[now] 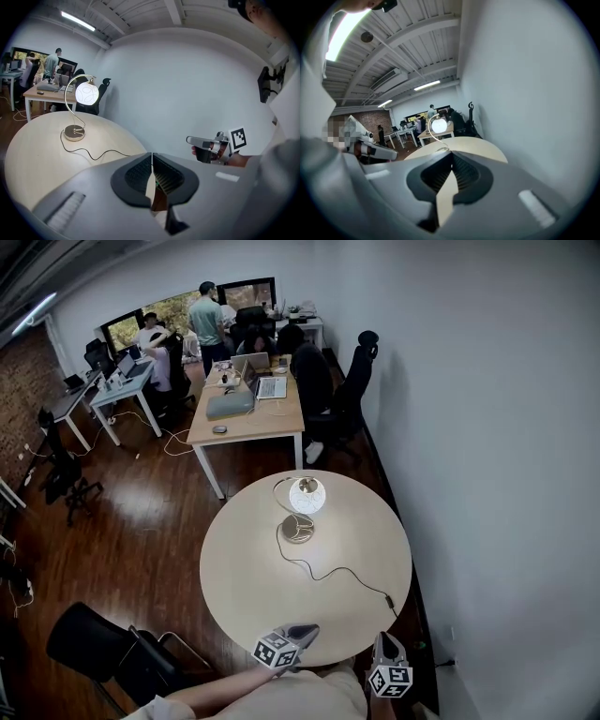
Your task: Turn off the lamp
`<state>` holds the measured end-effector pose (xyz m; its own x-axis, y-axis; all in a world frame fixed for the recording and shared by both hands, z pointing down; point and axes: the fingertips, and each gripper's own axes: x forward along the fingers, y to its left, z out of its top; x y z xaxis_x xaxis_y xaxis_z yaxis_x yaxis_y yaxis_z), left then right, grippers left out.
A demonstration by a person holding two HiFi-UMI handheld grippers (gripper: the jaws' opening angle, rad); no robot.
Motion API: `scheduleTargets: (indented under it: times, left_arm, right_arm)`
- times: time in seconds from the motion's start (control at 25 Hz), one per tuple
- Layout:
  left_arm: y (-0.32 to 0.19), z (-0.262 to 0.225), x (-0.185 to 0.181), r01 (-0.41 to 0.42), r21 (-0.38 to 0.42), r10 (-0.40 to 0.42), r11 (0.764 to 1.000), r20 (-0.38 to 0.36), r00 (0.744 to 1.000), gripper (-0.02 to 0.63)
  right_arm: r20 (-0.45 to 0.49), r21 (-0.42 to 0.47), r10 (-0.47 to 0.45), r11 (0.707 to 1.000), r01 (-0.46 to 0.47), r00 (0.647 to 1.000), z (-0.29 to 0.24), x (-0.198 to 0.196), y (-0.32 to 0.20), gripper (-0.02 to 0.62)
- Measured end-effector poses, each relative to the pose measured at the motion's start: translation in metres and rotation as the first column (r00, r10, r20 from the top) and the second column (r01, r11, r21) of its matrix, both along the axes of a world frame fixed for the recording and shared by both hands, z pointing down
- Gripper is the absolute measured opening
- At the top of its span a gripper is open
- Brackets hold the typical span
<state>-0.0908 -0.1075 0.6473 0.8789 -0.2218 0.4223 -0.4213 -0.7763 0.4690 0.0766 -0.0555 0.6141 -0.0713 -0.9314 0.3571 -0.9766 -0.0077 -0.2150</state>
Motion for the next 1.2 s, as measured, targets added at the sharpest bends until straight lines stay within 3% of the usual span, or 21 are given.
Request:
scheduleTargets:
  times: [0.52,1.2]
  left_arm:
    - [-0.031,-0.012,0.073,0.088,0.017,-0.089,0.996,0.030,0.996,0.000]
    - [-0.060,-0.005,0.104,0.252,0.006,-0.252,0.968,0.057,0.966,0.000]
  right_arm:
    - [0.002,0.016,-0.089,0.996,0.089,0.996,-0.009,0.089,-0.063,0.000]
    - [-0.002,0.001,-0.215,0.977,0.215,0.977,0.000,0.142,-0.127,0.000]
